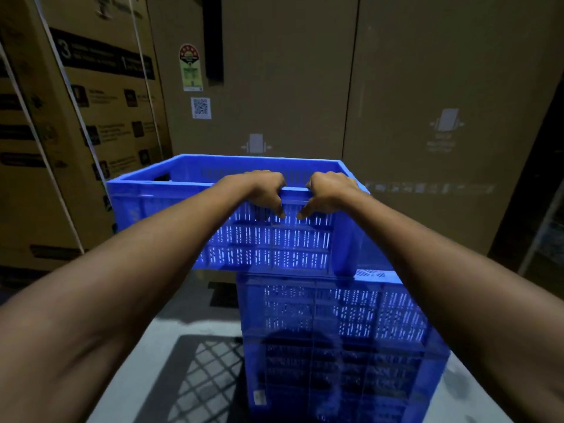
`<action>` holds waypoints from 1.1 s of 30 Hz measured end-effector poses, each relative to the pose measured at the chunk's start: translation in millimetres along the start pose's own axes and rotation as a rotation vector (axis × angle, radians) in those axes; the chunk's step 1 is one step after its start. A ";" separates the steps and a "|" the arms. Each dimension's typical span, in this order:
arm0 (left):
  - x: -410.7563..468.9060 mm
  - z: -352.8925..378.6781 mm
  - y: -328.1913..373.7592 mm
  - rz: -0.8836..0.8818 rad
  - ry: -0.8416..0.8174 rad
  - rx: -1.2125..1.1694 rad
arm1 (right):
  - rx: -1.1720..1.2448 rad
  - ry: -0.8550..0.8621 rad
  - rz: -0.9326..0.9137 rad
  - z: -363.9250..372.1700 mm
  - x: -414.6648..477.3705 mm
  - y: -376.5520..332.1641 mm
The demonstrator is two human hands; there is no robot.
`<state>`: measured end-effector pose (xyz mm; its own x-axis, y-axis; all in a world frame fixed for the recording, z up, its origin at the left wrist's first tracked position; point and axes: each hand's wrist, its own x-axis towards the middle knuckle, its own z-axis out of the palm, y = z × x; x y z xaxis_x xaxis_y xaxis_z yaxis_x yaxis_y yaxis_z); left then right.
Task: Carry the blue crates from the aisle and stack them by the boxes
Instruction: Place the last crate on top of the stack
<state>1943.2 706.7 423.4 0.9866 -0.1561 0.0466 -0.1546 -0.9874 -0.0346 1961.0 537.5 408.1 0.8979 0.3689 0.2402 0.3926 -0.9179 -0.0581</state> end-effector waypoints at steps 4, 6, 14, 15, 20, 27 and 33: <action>7.8 -0.1 27.3 0.024 -0.004 -0.003 | -0.029 -0.004 0.013 -3.3 -6.7 25.5; 11.9 0.8 39.8 0.037 0.019 0.008 | -0.029 0.001 0.019 -5.0 -12.8 36.5; 34.2 1.9 96.0 0.099 0.031 -0.010 | -0.062 0.016 0.039 -14.4 -39.3 92.9; 37.5 2.6 103.0 0.105 0.037 -0.010 | -0.051 0.010 0.046 -15.8 -41.0 100.4; 49.5 4.5 136.4 0.111 0.039 -0.002 | 0.028 0.060 0.121 -16.5 -46.7 134.6; 57.5 4.0 177.5 0.115 0.062 0.013 | -0.074 0.091 0.165 -18.8 -57.9 168.0; 66.4 4.1 219.6 0.142 0.082 0.020 | -0.130 0.105 0.228 -23.7 -69.4 206.4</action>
<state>1975.0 479.6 414.9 0.9472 -0.2968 0.1214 -0.2905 -0.9545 -0.0670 1975.0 319.0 402.3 0.9319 0.1398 0.3348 0.1479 -0.9890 0.0013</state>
